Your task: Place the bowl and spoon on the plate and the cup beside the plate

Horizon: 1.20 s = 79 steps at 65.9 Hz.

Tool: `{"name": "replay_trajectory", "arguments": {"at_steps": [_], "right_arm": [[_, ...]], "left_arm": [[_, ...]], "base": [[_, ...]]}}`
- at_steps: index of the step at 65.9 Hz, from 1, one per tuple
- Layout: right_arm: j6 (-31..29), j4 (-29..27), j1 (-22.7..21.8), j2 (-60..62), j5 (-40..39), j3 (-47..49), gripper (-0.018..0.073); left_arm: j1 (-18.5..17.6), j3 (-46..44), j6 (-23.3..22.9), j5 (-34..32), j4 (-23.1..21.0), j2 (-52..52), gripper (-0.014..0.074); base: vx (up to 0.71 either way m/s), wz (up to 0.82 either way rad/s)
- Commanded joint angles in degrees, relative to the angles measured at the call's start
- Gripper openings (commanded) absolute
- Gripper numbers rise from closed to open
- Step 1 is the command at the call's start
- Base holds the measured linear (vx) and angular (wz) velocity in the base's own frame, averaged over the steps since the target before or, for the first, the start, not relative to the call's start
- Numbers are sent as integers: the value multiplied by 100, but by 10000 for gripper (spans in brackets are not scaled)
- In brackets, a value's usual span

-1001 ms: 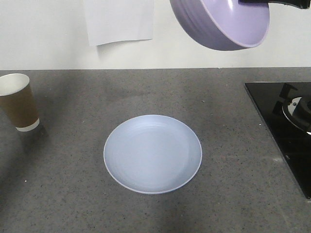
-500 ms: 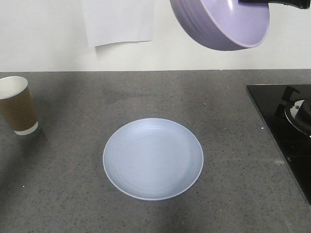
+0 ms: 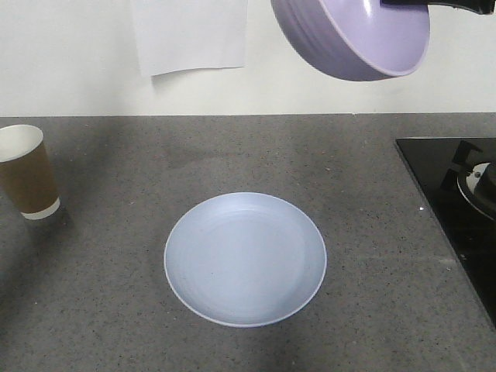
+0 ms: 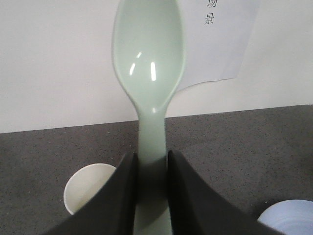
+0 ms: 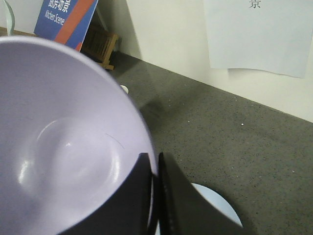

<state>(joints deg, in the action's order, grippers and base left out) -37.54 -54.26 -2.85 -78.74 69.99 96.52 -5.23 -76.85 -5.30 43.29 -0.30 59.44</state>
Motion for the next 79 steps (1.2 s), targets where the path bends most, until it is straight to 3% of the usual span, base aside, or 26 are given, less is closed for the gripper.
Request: {"name": "replay_trajectory", "arguments": {"at_steps": [1,79], "right_arm": [[-40,-343,-4,197,-238,134,-2],[-40,-343,-4,197,-238,134,-2]], "left_arm": [[-2,-123,-2,-374,-48,-50,-6],[-2,-123,-2,-374,-48,-50,-6]], "base": [[1,0],[0,0]]}}
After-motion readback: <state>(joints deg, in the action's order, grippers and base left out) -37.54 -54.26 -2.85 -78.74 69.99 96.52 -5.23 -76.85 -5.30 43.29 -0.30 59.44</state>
